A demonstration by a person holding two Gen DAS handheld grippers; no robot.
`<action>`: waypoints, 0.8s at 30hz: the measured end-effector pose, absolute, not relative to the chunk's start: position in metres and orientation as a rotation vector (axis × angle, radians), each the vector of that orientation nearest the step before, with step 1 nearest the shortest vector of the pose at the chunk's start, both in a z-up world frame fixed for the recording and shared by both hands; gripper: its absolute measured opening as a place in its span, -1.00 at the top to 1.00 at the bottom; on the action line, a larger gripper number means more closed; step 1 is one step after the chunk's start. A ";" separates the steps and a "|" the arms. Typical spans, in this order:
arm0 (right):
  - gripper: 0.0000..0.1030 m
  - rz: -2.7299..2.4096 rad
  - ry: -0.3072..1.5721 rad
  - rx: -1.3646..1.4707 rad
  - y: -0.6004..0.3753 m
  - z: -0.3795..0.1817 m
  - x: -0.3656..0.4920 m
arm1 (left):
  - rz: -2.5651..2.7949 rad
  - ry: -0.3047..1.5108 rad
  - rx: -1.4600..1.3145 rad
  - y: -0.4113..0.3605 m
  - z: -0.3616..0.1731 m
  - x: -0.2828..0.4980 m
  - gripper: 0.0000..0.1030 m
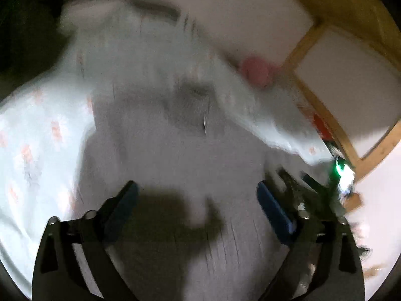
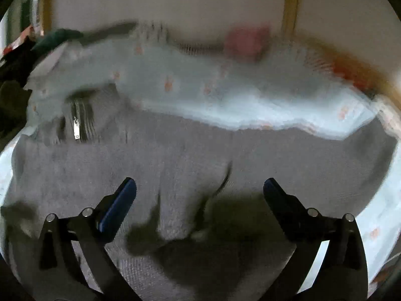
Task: Fold large clothes
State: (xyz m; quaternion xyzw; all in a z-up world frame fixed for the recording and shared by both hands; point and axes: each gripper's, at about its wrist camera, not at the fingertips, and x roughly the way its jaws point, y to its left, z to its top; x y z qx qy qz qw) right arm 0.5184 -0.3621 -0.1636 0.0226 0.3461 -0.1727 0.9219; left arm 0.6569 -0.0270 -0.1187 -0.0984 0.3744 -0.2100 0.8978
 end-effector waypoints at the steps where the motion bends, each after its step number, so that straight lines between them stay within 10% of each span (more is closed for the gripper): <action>1: -0.94 -0.335 0.706 0.024 -0.354 -0.158 0.521 | -0.378 0.719 -0.127 -0.036 -0.116 0.666 -0.90; 8: -0.95 -0.226 0.968 -0.009 -0.318 -0.230 0.569 | -0.175 1.015 0.123 -0.086 -0.255 0.776 -0.92; 24: -0.95 -0.270 0.785 0.325 -0.444 -0.172 0.503 | -0.521 0.761 0.040 -0.166 -0.161 0.699 -0.88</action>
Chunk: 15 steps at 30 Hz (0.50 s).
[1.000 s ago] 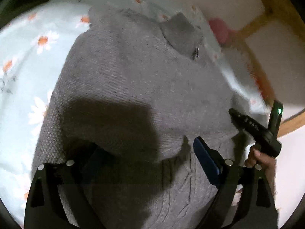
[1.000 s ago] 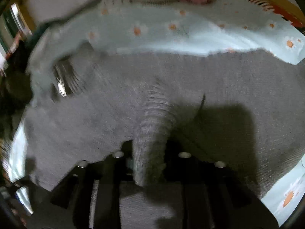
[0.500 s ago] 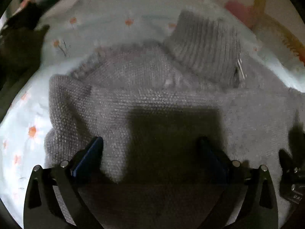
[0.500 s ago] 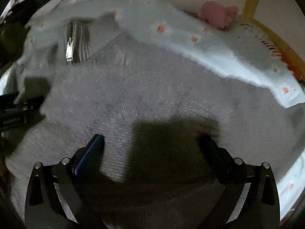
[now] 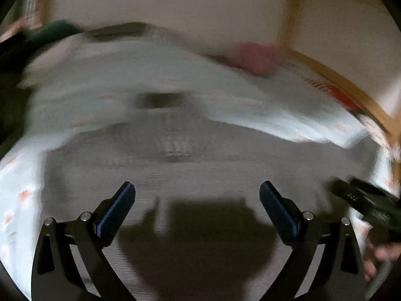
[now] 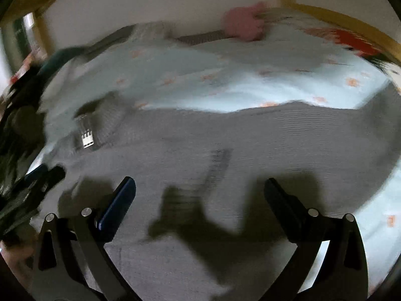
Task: Fold large clothes
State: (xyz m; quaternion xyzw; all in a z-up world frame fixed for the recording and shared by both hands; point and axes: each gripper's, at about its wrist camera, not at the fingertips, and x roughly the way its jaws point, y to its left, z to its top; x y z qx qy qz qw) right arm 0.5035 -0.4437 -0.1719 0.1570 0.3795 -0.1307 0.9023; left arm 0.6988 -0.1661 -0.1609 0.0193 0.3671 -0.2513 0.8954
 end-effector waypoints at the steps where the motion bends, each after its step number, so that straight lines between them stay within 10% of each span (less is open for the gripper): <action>1: -0.95 -0.309 0.787 0.340 -0.465 -0.172 0.496 | -0.611 0.767 0.060 -0.198 -0.159 0.690 -0.88; 15: -0.95 -0.414 0.677 0.722 -0.683 -0.215 0.399 | -0.981 0.768 0.555 -0.472 -0.228 0.591 -0.88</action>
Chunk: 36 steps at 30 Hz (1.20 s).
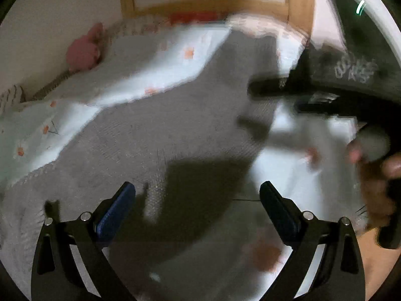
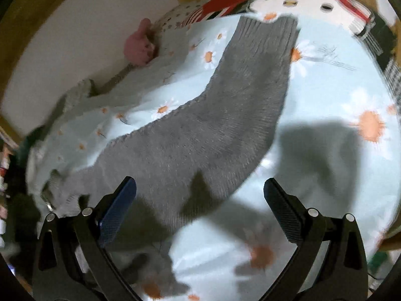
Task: Fold large clothes
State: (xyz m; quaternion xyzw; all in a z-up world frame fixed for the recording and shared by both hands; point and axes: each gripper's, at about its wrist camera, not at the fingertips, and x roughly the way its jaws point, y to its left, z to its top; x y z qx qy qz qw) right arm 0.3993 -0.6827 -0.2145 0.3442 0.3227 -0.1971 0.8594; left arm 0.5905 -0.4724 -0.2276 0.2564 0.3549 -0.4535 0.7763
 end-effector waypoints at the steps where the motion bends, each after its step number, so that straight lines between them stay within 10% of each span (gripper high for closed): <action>1: -0.95 -0.394 0.673 0.742 -0.685 -0.221 0.402 | -0.971 0.853 0.546 -0.477 -0.242 0.602 -0.91; 8: -0.80 -0.374 0.505 0.890 -0.710 -0.239 0.424 | -0.984 0.869 0.478 -0.467 -0.242 0.610 -0.91; 11: 0.54 -0.334 0.549 0.868 -0.703 -0.230 0.442 | -1.024 0.907 0.408 -0.450 -0.227 0.611 -0.91; 22: 0.70 -0.334 0.625 0.144 -0.544 -0.182 0.489 | -1.053 0.914 -0.035 -0.377 -0.065 0.688 -0.90; 27: 0.70 -0.398 0.722 -0.099 -0.487 -0.212 0.499 | -1.179 0.960 0.583 -0.484 -0.060 0.659 -0.90; 36: 0.66 -0.377 0.783 -0.154 -0.475 -0.243 0.495 | -0.905 0.802 1.699 -0.614 -0.222 0.574 -0.90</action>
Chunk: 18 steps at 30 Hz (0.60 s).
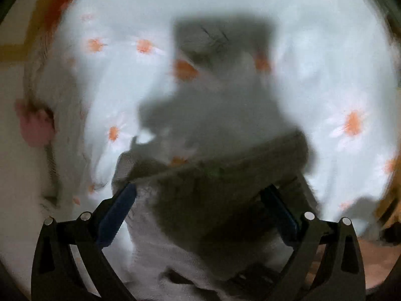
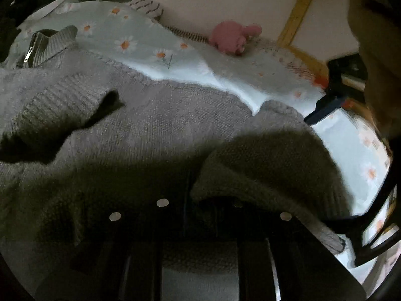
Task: Fold large clothes
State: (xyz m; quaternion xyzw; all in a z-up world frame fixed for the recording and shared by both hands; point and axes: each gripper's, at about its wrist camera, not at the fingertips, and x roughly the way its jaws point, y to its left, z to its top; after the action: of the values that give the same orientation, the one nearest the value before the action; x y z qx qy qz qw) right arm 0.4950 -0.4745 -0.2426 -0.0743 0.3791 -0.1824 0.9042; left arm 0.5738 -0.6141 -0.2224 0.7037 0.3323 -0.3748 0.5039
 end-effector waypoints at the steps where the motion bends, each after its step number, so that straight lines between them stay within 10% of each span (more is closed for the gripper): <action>1: 0.66 -0.373 0.766 -0.147 -0.475 -0.245 0.492 | -0.930 0.813 1.707 -0.615 -0.226 0.570 -0.88; 2: 0.66 -0.374 0.756 -0.143 -0.475 -0.245 0.491 | -0.962 0.894 1.649 -0.617 -0.221 0.575 -0.83; 4: 0.66 -0.373 0.743 -0.129 -0.475 -0.243 0.489 | -1.046 1.037 1.483 -0.619 -0.203 0.590 0.72; 18: 0.70 -0.339 0.568 -0.173 -0.444 -0.175 0.479 | -1.181 0.969 0.660 -0.472 -0.032 0.690 0.86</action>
State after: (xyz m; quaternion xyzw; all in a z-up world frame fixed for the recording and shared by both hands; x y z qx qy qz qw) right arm 0.4785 -0.4435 -0.1753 -0.0847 0.2786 -0.1660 0.9422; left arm 0.6899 -0.4723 -0.0317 0.2932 0.4304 -0.5246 0.6735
